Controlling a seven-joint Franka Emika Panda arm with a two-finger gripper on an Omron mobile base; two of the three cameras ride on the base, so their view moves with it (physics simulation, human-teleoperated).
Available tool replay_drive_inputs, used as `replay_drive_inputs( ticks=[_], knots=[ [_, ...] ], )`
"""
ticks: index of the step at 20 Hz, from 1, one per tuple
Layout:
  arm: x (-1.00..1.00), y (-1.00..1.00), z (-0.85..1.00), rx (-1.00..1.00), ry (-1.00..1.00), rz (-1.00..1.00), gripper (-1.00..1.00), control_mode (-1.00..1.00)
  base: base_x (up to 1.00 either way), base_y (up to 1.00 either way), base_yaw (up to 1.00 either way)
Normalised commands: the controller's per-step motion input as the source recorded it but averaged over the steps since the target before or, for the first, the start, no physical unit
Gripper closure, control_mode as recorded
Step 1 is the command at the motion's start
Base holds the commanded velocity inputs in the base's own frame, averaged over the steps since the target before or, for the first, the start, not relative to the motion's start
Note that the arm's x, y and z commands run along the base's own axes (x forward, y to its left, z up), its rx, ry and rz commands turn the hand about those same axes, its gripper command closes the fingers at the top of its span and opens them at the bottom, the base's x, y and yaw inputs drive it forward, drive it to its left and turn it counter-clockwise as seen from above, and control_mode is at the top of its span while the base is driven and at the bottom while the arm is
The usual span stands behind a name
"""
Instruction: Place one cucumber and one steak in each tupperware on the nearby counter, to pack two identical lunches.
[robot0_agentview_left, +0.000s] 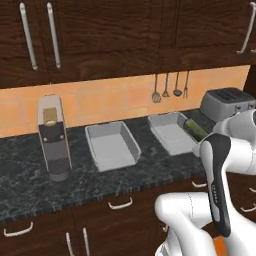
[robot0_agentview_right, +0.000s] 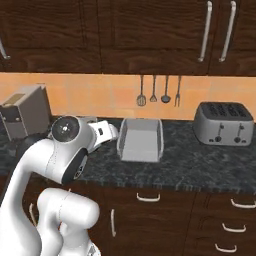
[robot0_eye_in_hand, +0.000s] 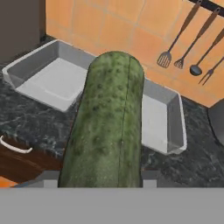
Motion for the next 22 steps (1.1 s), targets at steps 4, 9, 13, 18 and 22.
replay_drive_inputs(
  ticks=[4,9,13,18,22],
  knots=[
    [0.00,0.00,0.00,0.00,0.00,0.00,1.00,1.00,0.87,1.00,-0.18],
    [0.19,0.32,-0.27,0.00,0.01,-0.04,1.00,-1.00,0.39,0.60,-0.10],
    [0.51,0.71,-0.66,0.00,0.08,-0.09,1.00,-1.00,0.00,0.00,0.00],
    [0.48,1.00,-0.66,0.12,0.04,-0.11,1.00,-1.00,0.00,0.00,0.00],
    [0.37,1.00,-0.74,0.19,0.08,-0.09,1.00,-1.00,0.00,0.00,0.00]
  ],
)
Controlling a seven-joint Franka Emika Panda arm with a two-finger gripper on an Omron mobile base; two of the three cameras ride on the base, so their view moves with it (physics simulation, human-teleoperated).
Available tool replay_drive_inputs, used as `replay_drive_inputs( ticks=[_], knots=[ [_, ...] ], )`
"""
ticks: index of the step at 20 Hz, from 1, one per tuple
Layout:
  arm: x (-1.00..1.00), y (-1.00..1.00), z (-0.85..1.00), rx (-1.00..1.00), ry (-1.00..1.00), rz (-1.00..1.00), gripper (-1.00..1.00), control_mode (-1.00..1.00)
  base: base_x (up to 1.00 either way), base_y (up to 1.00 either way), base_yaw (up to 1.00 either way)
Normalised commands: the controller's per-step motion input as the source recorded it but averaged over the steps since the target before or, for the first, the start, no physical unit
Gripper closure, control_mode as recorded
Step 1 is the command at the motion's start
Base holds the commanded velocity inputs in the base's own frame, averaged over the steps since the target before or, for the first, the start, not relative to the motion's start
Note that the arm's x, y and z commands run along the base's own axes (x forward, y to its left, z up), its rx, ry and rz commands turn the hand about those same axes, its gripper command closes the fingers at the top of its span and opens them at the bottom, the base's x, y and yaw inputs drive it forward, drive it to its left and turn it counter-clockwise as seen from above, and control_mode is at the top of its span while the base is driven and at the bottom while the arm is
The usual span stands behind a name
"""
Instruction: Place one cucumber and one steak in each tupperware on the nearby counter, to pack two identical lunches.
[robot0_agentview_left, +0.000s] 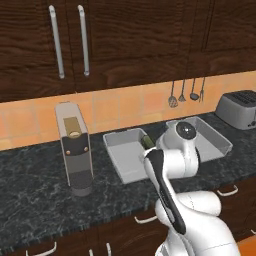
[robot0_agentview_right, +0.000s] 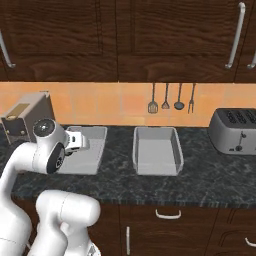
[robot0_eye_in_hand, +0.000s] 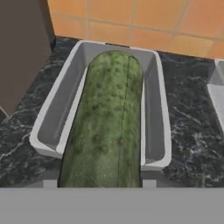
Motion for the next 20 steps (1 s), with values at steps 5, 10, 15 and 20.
replay_drive_inputs(
  ticks=[5,10,15,20],
  knots=[
    [0.45,0.63,-0.34,0.10,0.14,-0.05,1.00,-1.00,0.00,0.00,0.00],
    [0.74,0.11,-0.11,0.00,0.18,-0.01,1.00,-1.00,0.00,0.00,0.00],
    [0.75,0.02,-0.18,0.00,0.15,0.00,1.00,-1.00,0.00,0.00,0.00],
    [0.63,0.03,-0.46,0.00,0.02,0.00,1.00,-1.00,0.00,0.00,0.00]
  ],
)
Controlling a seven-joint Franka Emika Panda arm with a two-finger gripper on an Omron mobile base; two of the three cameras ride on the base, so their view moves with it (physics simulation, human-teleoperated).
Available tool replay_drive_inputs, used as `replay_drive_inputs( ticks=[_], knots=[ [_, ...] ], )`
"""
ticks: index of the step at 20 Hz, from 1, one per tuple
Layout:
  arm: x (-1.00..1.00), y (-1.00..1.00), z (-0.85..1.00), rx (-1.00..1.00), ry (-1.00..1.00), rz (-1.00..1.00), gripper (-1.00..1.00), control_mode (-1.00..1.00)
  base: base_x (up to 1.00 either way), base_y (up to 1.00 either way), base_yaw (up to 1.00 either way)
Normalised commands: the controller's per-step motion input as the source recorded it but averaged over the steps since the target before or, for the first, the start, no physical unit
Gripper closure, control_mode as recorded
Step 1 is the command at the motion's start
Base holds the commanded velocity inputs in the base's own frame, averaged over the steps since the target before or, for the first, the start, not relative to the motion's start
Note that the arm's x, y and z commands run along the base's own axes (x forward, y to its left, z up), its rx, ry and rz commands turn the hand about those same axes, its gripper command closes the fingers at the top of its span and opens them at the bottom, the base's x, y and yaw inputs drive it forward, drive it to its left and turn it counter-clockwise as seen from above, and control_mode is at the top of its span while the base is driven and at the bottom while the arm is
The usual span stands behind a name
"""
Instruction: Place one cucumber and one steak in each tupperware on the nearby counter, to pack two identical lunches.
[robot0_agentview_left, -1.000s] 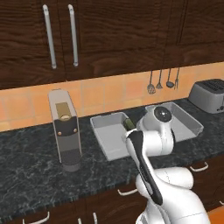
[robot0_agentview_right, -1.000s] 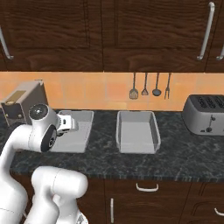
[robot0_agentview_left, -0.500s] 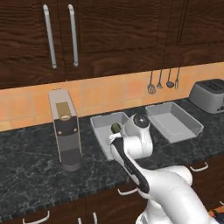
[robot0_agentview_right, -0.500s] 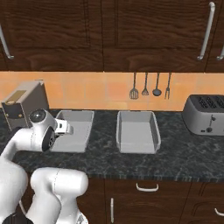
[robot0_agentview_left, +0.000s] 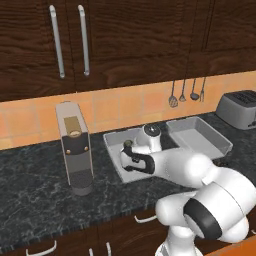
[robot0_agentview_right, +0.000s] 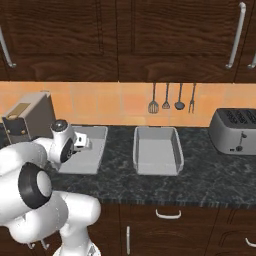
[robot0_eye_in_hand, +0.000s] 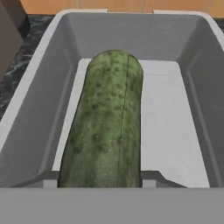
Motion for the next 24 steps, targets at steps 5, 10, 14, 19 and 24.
replay_drive_inputs(
  ticks=[5,10,14,19,24],
  knots=[
    [0.47,0.25,-0.56,-0.01,-0.05,0.00,1.00,-1.00,0.00,0.00,0.00],
    [0.28,0.24,-0.06,-0.01,-0.19,-0.01,-1.00,-1.00,0.00,0.00,0.00],
    [-0.05,-0.18,0.73,0.00,0.00,-0.16,-1.00,-1.00,0.00,0.00,0.00],
    [-0.13,-0.04,1.00,0.00,0.00,-0.17,-1.00,-1.00,0.00,0.00,0.00],
    [-0.76,-0.11,0.99,0.01,0.03,-0.11,-1.00,-1.00,0.00,0.00,0.00]
  ],
)
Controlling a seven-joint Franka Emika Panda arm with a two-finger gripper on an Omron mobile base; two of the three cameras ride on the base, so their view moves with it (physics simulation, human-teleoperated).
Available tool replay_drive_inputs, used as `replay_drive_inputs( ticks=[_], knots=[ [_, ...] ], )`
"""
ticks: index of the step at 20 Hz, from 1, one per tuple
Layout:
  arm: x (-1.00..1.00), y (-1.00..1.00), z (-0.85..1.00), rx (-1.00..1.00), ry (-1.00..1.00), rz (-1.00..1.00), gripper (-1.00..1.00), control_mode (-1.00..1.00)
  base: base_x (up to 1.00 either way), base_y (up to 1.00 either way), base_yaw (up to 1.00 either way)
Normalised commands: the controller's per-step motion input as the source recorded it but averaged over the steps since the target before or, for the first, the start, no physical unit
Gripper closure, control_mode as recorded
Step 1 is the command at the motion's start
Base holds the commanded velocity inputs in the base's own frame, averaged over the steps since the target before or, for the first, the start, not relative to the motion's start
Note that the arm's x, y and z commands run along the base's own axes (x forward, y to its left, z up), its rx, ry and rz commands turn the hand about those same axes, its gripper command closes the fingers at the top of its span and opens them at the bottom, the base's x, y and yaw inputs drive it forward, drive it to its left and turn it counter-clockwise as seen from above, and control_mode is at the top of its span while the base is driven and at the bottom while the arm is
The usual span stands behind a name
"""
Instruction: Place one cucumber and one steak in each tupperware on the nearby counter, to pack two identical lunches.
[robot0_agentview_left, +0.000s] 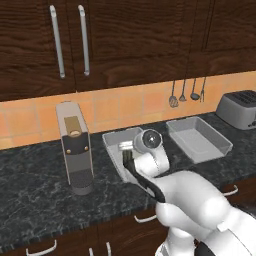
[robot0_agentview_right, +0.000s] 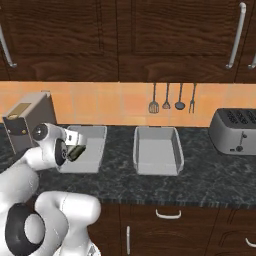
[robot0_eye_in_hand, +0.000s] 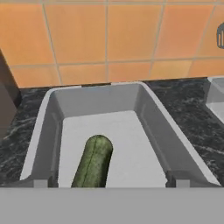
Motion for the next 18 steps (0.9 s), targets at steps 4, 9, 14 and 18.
replay_drive_inputs(
  ticks=[4,9,14,18],
  knots=[
    [-1.00,-0.34,1.00,0.06,0.13,0.00,-1.00,-1.00,0.00,0.00,0.00],
    [-1.00,-0.49,0.40,0.03,0.07,0.00,-1.00,-1.00,0.00,0.00,0.00],
    [-1.00,-0.44,0.25,0.00,0.01,0.00,-1.00,-1.00,0.00,0.00,0.00],
    [-1.00,-0.46,0.11,0.00,0.00,0.00,-1.00,-1.00,0.00,0.00,0.00]
  ],
)
